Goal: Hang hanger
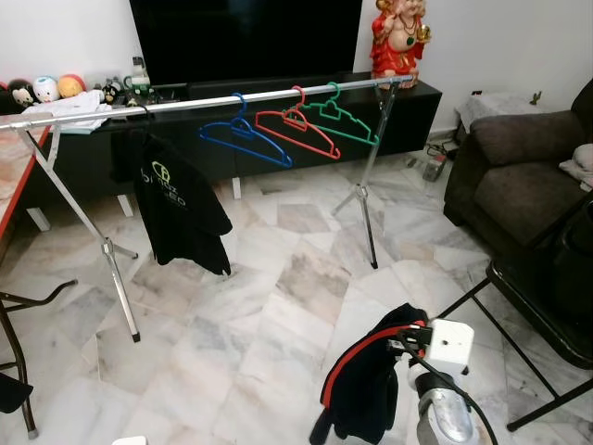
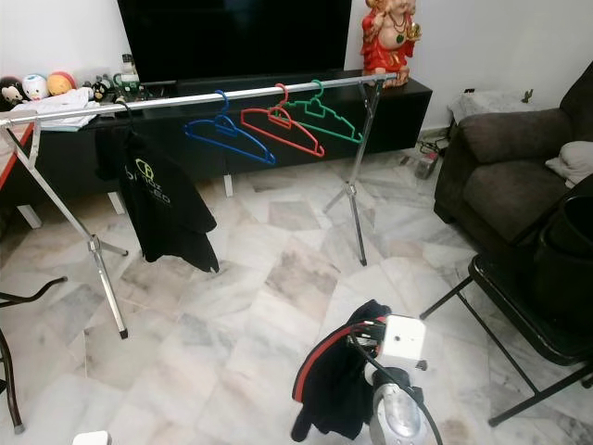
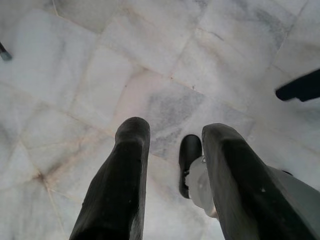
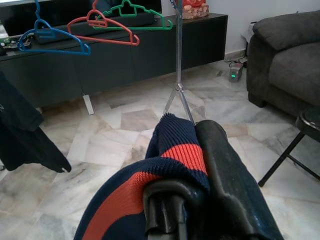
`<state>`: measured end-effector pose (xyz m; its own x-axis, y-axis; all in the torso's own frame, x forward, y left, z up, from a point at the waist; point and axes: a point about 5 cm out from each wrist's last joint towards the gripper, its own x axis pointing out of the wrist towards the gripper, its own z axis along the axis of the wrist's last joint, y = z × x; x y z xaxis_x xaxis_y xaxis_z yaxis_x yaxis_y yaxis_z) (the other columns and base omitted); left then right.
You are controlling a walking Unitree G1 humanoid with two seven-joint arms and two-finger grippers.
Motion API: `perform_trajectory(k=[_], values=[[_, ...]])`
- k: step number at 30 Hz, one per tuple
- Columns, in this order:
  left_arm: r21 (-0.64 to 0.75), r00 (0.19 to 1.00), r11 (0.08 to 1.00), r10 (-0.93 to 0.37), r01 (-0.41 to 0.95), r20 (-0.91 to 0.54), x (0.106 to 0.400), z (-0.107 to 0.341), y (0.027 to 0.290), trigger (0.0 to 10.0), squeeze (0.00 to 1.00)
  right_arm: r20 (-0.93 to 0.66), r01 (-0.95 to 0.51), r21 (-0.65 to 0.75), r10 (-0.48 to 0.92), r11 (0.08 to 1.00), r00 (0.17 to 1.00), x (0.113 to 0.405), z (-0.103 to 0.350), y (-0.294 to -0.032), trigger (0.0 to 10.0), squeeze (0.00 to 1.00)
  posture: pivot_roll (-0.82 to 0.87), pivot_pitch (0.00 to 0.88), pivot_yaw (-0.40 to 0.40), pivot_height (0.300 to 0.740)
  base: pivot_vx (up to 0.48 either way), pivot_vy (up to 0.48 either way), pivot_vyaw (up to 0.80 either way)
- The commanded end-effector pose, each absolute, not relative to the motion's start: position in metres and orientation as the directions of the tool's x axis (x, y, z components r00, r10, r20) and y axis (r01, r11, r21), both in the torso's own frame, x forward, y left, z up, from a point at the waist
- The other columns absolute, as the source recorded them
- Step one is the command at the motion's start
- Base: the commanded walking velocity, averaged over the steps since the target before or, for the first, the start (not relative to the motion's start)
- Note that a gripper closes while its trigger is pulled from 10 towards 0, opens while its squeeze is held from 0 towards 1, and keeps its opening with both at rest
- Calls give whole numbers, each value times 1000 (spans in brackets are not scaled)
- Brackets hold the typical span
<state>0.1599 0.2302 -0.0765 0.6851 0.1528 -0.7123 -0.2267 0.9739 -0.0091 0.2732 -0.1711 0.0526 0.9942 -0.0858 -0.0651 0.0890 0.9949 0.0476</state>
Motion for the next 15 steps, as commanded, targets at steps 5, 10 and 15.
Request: perform_trajectory(k=[5,10,15], values=[[-19,646,966,158,-258,-747,153,-82,231,10000,0,-39,65,71,-62,995,997,272,64,-165,10000,0,98,0,21,740,0,0,0],[-33,643,960,160,-277,-749,151,-84,230,10000,0,-40,93,96,-90,991,995,273,66,-167,10000,0,100,0,18,740,0,0,0],[-45,620,960,144,-278,-771,142,-89,226,10000,0,-75,117,188,-105,975,992,275,67,-164,10000,0,100,0,19,740,298,0,0]])
